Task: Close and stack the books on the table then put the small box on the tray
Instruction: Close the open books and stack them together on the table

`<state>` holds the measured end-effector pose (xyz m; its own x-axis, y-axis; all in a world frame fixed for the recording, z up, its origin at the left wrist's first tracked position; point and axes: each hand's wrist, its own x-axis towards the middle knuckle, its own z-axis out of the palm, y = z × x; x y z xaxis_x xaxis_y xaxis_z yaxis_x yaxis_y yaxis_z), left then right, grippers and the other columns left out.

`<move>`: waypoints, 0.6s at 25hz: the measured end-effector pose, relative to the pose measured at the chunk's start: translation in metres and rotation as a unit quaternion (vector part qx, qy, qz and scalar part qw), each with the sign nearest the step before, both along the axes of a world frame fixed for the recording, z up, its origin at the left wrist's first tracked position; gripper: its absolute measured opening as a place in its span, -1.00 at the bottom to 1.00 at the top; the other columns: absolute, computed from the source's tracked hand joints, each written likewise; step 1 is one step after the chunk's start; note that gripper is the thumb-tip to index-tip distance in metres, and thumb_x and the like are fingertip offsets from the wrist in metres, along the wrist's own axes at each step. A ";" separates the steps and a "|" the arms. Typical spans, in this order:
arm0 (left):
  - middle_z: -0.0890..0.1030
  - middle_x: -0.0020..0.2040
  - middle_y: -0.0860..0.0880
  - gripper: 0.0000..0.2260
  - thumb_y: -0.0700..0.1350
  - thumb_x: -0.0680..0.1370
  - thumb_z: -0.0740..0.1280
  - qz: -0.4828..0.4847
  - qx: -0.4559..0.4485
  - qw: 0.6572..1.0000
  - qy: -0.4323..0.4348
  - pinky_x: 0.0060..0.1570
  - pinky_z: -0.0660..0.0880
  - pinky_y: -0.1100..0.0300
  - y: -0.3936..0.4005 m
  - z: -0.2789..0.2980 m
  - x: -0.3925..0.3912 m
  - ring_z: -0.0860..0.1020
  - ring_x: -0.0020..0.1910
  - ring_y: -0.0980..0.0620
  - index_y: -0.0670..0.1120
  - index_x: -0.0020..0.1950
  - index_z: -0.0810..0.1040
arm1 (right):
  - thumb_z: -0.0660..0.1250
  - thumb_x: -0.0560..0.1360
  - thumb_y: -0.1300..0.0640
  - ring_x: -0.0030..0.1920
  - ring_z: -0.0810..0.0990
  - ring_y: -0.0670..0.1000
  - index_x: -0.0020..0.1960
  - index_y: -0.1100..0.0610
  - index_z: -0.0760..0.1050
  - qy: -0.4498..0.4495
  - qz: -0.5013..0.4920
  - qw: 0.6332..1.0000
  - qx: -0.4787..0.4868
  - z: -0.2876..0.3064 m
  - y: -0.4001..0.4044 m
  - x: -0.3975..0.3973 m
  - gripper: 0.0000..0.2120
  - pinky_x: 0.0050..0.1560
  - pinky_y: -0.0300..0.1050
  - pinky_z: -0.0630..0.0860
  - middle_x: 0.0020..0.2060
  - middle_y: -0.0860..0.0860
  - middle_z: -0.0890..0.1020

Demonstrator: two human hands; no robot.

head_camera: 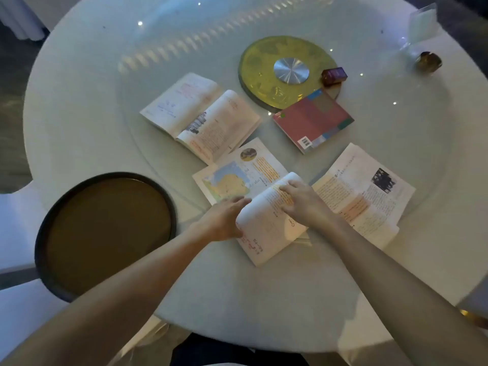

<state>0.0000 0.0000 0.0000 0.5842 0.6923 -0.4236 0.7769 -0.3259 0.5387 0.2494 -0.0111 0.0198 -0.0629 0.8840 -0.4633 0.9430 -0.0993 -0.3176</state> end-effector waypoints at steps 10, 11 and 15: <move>0.08 0.64 -0.20 -0.22 -0.35 0.49 0.35 0.051 0.069 0.995 0.060 0.51 0.17 -0.09 -0.050 -0.047 0.007 0.10 0.60 -0.22 0.00 0.63 0.09 | 0.23 0.52 0.18 0.45 0.41 0.23 0.60 0.05 0.20 0.025 -0.096 0.994 -0.049 -0.028 0.005 0.027 -0.34 0.36 0.16 0.46 0.52 0.16 0.35; 0.15 0.61 -0.26 -0.19 -0.34 0.47 0.41 0.057 0.077 0.995 0.043 0.48 0.25 -0.16 -0.052 -0.052 0.007 0.16 0.57 -0.27 0.01 0.61 0.10 | 0.24 0.51 0.17 0.45 0.40 0.22 0.59 0.06 0.24 0.025 -0.111 0.993 -0.041 -0.030 0.005 0.030 -0.35 0.38 0.16 0.44 0.51 0.15 0.37; 0.44 0.43 -0.30 -0.22 -0.02 0.40 0.58 0.060 0.085 0.991 -0.082 0.22 0.52 -0.22 -0.049 -0.062 -0.001 0.48 0.37 -0.32 -0.03 0.49 0.22 | 0.30 0.52 0.09 0.42 0.42 0.23 0.56 0.09 0.32 0.012 -0.160 0.987 -0.016 -0.028 0.012 0.042 -0.39 0.38 0.17 0.43 0.41 0.17 0.48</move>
